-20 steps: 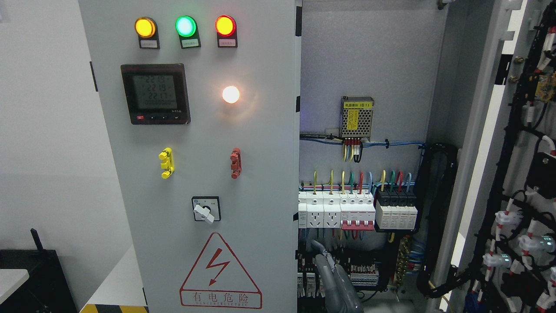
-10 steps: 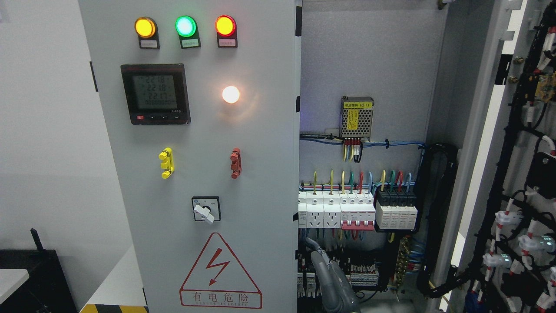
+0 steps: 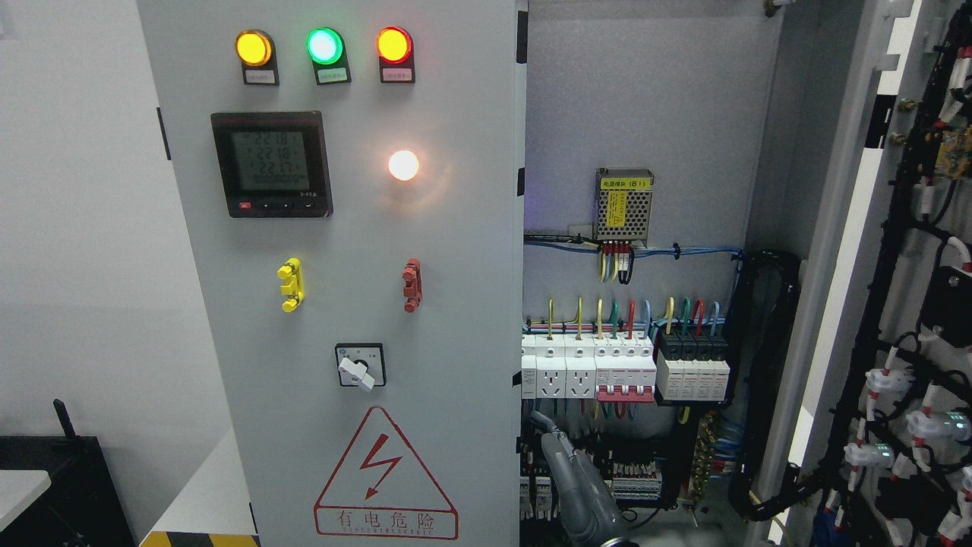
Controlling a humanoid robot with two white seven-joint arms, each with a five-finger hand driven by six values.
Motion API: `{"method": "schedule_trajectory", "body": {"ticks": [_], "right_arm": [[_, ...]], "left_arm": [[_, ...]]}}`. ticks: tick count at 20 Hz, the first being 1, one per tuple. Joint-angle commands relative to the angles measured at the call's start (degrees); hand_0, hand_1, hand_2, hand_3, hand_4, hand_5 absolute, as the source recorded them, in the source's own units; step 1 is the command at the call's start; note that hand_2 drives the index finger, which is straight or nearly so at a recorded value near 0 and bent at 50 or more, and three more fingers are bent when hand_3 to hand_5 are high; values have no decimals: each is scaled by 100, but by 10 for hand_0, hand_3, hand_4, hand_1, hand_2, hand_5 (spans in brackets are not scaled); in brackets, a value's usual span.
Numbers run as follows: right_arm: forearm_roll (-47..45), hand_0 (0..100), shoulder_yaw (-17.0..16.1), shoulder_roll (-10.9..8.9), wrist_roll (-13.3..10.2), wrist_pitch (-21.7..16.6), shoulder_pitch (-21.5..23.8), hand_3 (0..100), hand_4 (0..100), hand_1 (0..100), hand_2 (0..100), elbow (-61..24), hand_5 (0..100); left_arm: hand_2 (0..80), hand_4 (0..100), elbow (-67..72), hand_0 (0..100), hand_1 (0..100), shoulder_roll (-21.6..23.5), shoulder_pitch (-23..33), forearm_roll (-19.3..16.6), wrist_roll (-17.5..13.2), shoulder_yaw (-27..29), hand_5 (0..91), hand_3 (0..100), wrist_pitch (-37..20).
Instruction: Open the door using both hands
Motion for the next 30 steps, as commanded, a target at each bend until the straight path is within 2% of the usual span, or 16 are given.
{"method": "schedule_trajectory", "body": {"ticks": [1, 5, 11, 14, 19, 22, 30], "right_arm": [[-115, 383, -1, -21, 35, 3, -56, 0, 0, 0, 0, 123, 0], [-124, 383, -19, -30, 290, -6, -109, 0, 0, 0, 0, 158, 0], [-132, 383, -71, -39, 334, -6, -179, 0, 0, 0, 0, 228, 0], [-238, 383, -115, -48, 623, -6, -188, 0, 0, 0, 0, 272, 0], [-247, 383, -238, -57, 712, -15, -267, 0, 0, 0, 0, 360, 0], [-282, 383, -282, -57, 975, -6, -328, 0, 0, 0, 0, 430, 0], [-291, 382, -344, -83, 1081, -15, -425, 0, 0, 0, 0, 624, 0]], "left_arm": [[0, 0, 0, 0, 0, 0, 0, 0, -2, -8, 0, 0, -3], [0, 0, 0, 0, 0, 0, 8, 0, -2, -8, 0, 0, -3], [0, 0, 0, 0, 0, 0, 0, 0, -2, 1, 0, 0, -3], [0, 0, 0, 0, 0, 0, 0, 0, -2, 1, 0, 0, -3], [0, 0, 0, 0, 0, 0, 0, 0, -2, 1, 0, 0, -3], [0, 0, 0, 0, 0, 0, 0, 0, -2, 1, 0, 0, -3], [0, 0, 0, 0, 0, 0, 0, 0, -2, 1, 0, 0, -3]]}}
